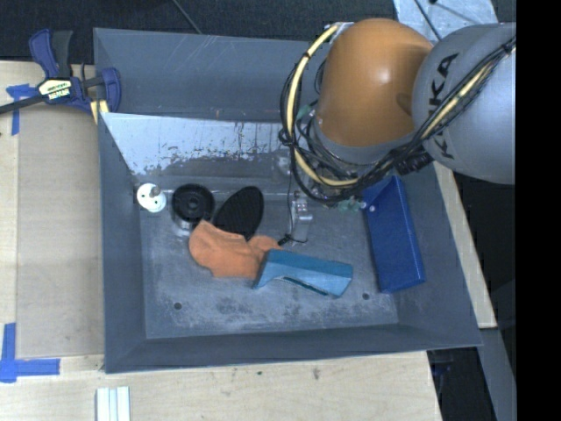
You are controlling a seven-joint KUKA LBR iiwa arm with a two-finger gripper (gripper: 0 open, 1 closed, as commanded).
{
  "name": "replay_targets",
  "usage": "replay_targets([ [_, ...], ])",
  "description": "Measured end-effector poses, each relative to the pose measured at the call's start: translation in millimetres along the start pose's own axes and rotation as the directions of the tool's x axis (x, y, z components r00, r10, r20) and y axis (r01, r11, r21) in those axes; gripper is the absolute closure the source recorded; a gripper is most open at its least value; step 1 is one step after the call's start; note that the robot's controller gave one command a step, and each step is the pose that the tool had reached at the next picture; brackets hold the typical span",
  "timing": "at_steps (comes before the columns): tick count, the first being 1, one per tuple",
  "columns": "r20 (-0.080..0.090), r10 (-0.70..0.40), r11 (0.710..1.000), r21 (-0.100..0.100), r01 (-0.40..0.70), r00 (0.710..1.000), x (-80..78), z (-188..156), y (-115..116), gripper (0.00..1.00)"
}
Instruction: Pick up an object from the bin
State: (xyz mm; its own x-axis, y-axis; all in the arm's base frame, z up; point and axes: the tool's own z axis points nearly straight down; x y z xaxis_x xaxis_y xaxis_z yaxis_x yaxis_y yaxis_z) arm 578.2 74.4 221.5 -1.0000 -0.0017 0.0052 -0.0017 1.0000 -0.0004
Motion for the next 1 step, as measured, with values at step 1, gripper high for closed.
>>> replay_targets([
  [1,0.009,0.001,1.0,-0.001,-0.001,1.0,-1.5,-4.8,-0.1,0.0],
])
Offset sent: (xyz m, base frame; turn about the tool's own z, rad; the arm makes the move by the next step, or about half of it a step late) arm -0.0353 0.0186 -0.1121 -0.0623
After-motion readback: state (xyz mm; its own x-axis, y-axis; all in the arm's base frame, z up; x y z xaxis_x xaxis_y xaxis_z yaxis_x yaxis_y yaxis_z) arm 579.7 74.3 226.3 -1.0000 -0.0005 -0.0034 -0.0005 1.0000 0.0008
